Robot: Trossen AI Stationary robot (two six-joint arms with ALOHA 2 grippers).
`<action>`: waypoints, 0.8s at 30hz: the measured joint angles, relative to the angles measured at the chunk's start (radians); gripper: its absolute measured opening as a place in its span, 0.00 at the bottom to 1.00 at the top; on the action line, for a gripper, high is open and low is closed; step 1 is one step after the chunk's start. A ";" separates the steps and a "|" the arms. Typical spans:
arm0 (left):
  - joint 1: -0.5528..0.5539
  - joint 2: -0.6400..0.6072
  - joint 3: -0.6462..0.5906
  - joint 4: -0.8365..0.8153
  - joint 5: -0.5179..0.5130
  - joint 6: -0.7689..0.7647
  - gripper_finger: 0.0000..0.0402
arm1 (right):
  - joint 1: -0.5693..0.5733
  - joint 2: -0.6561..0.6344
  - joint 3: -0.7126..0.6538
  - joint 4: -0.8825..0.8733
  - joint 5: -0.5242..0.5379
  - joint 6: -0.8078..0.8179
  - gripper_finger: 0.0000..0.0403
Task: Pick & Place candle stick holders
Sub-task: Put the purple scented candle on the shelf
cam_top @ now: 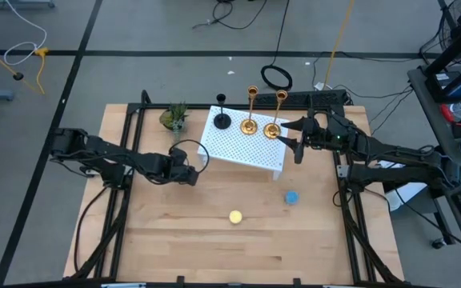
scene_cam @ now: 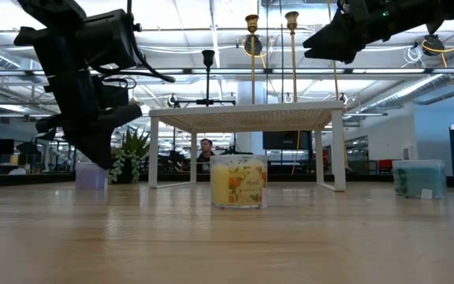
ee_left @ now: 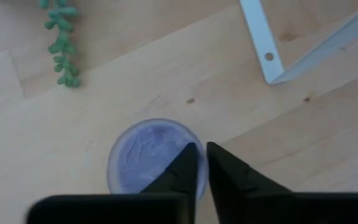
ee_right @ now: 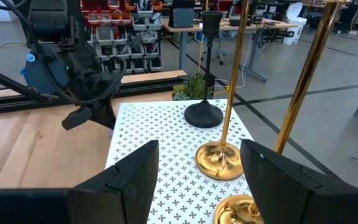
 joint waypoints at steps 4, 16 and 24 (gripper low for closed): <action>0.000 0.000 0.000 0.001 -0.001 0.000 0.03 | 0.000 0.000 0.000 -0.005 0.000 0.000 0.56; -0.050 -0.020 0.096 -0.025 0.126 0.012 0.02 | 0.000 0.000 0.000 -0.025 0.000 -0.002 0.56; -0.193 -0.020 0.335 -0.287 0.126 -0.059 0.01 | 0.000 0.000 0.000 -0.028 0.000 -0.003 0.56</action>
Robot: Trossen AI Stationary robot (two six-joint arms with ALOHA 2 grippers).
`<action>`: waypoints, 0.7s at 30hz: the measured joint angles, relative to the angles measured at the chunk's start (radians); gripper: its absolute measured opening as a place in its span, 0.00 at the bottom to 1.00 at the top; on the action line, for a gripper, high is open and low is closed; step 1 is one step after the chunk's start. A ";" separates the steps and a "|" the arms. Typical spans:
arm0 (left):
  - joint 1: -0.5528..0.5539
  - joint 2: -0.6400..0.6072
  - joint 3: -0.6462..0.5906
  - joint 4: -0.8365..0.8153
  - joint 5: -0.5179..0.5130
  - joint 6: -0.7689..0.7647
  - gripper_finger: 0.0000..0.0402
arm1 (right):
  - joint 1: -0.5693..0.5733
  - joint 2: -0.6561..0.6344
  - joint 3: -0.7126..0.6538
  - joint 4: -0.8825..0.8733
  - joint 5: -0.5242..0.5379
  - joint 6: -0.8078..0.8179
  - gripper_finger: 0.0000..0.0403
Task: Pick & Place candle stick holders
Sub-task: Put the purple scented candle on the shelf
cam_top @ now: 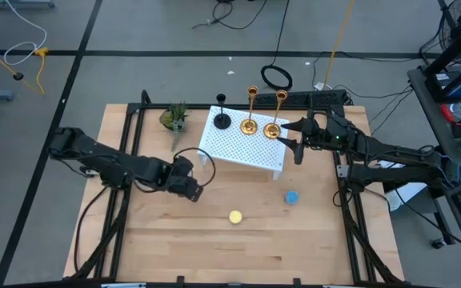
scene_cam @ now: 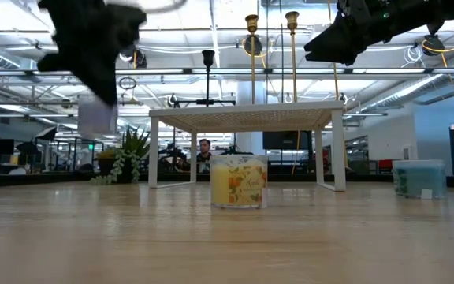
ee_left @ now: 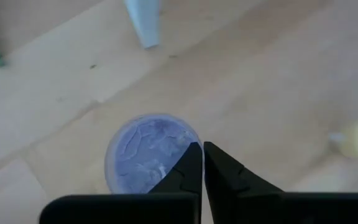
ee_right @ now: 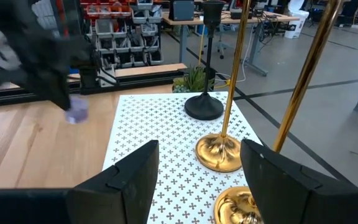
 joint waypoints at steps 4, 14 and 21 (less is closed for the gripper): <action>-0.072 0.000 0.138 -0.062 -0.064 -0.003 0.02 | 0.000 0.000 0.000 0.000 0.000 0.000 0.56; 0.045 -0.001 0.368 -0.009 -0.179 0.323 0.01 | 0.000 0.000 0.000 0.001 0.000 0.002 0.56; 0.264 0.029 0.372 0.089 -0.099 0.540 0.01 | -0.001 0.000 0.000 0.001 0.001 -0.003 0.56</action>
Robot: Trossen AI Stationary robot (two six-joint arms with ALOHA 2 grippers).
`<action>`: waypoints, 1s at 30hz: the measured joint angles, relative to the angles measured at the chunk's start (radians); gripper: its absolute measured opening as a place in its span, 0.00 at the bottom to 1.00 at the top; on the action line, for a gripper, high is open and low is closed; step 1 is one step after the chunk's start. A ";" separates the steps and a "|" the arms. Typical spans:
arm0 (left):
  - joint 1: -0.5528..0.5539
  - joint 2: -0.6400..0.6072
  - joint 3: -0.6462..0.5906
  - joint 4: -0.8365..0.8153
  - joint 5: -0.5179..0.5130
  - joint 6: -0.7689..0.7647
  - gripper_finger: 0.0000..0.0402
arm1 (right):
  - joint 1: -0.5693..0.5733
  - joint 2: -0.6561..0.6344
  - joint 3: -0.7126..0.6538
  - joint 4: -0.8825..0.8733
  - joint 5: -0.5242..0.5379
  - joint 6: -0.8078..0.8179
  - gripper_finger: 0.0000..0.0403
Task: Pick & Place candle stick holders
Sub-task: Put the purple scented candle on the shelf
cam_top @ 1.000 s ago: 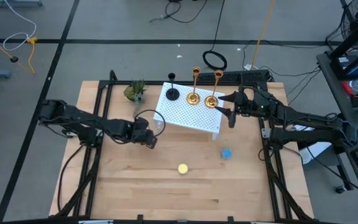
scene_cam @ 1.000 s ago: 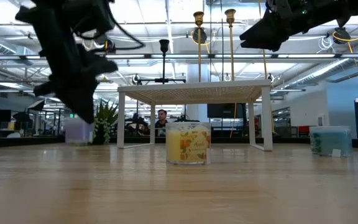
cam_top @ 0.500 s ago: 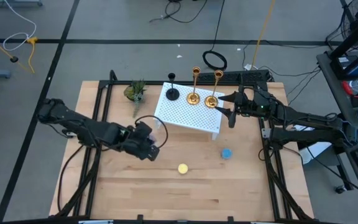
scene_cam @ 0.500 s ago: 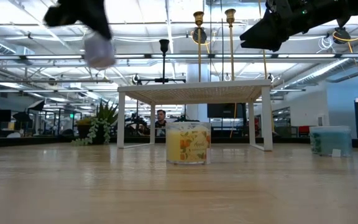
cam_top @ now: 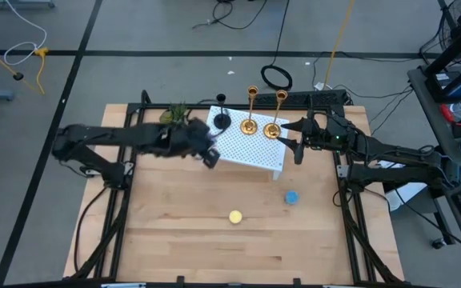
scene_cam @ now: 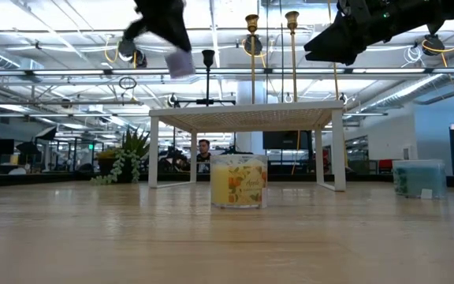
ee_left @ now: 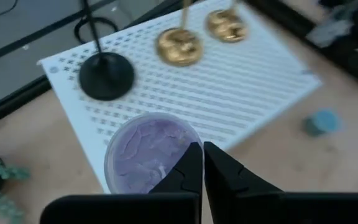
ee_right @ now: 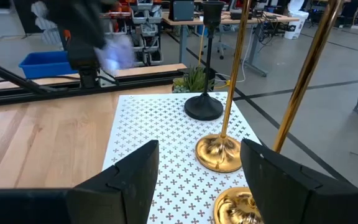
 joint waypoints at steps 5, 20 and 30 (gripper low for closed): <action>0.104 0.091 -0.001 -0.002 0.071 0.082 0.02 | 0.000 0.000 0.000 -0.001 0.000 -0.001 0.56; 0.123 0.177 -0.001 0.003 0.150 0.122 0.05 | 0.000 0.000 0.000 -0.008 0.002 -0.006 0.56; 0.127 0.179 -0.001 0.051 0.097 0.228 0.07 | 0.000 0.000 0.000 -0.008 0.002 -0.006 0.56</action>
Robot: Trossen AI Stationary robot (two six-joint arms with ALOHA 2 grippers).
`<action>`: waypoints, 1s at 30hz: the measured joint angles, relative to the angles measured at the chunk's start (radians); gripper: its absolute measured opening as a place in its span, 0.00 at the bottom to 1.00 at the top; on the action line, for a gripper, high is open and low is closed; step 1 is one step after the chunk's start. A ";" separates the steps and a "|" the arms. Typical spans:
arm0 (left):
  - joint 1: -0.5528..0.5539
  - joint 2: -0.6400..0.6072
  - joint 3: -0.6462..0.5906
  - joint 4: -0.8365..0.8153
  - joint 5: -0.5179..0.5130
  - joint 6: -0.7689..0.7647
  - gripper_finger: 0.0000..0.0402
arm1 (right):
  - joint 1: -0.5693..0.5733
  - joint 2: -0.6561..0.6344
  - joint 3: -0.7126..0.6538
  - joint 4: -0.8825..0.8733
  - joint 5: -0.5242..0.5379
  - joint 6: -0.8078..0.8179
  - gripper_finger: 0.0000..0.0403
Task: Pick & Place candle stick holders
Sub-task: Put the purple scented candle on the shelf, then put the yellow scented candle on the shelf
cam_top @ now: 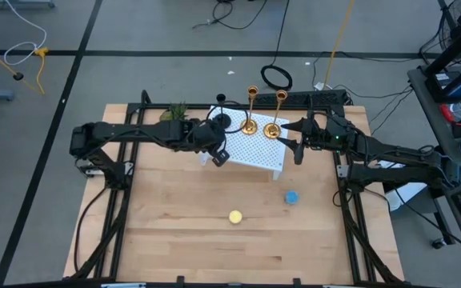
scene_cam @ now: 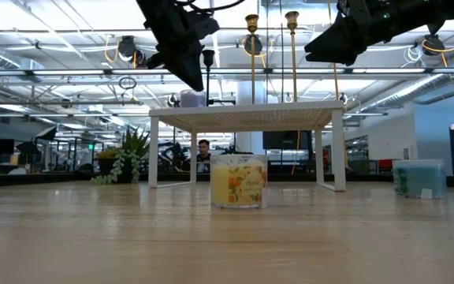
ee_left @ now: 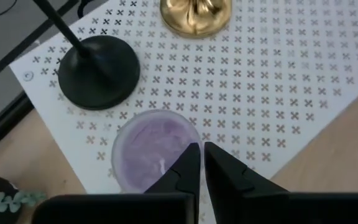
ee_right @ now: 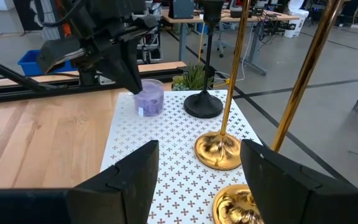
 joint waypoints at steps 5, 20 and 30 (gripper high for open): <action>0.007 0.000 0.000 -0.006 0.007 0.022 0.15 | 0.000 0.000 0.000 0.000 0.000 0.000 0.56; -0.063 -0.088 0.000 0.038 0.098 0.022 0.33 | 0.000 0.000 0.000 -0.037 -0.001 0.014 0.56; -0.293 -0.033 -0.001 0.205 0.264 0.220 0.25 | 0.049 0.000 0.000 -0.048 -0.022 0.040 0.56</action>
